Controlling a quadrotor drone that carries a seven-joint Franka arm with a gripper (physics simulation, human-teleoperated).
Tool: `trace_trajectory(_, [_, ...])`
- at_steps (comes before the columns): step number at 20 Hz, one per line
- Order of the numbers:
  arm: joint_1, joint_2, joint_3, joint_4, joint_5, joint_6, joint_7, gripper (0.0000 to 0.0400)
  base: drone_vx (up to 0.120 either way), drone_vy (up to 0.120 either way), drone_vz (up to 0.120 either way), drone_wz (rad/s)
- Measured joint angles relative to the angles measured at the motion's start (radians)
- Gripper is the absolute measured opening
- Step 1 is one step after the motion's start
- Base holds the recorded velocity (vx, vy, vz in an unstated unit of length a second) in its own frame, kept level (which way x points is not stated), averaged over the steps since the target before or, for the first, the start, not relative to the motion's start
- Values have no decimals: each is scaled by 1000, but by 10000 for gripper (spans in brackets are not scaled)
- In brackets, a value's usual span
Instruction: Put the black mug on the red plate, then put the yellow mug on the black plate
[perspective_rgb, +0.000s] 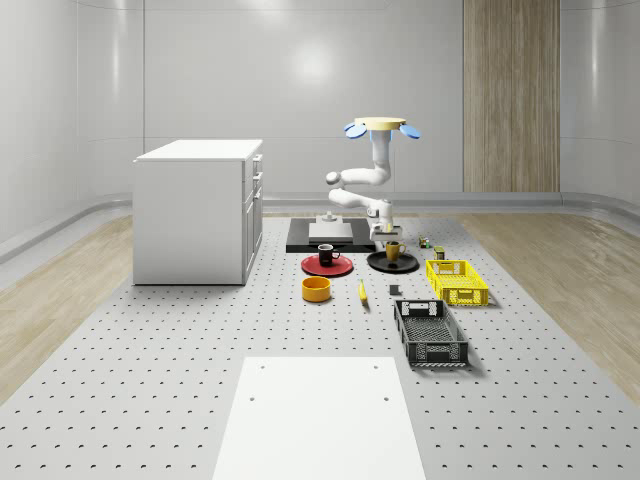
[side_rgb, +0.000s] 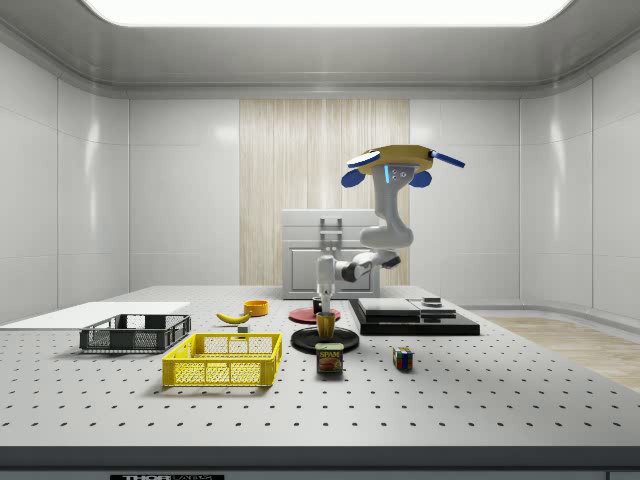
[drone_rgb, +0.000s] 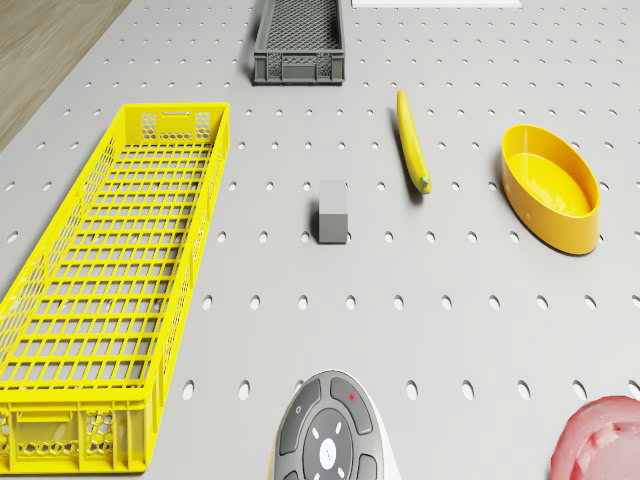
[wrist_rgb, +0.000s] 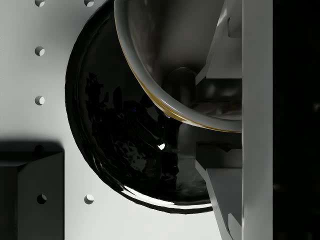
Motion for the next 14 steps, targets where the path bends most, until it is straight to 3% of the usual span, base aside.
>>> trace_trajectory(1, [3,-1,-8,0,-8,3,-1,133,0,0,0,0])
trace_trajectory(2, [6,-1,-15,-1,-14,5,-2,192,0,0,0,0])
trace_trajectory(4, [13,-2,-19,-6,-18,4,-5,274,0,0,0,0])
trace_trajectory(6, [23,-3,-12,-17,-12,-4,-7,323,0,0,0,0])
trace_trajectory(9, [38,-4,12,-38,10,-22,-10,364,0,0,0,0])
trace_trajectory(14, [57,-2,50,-65,45,-49,-12,390,0,0,0,0])
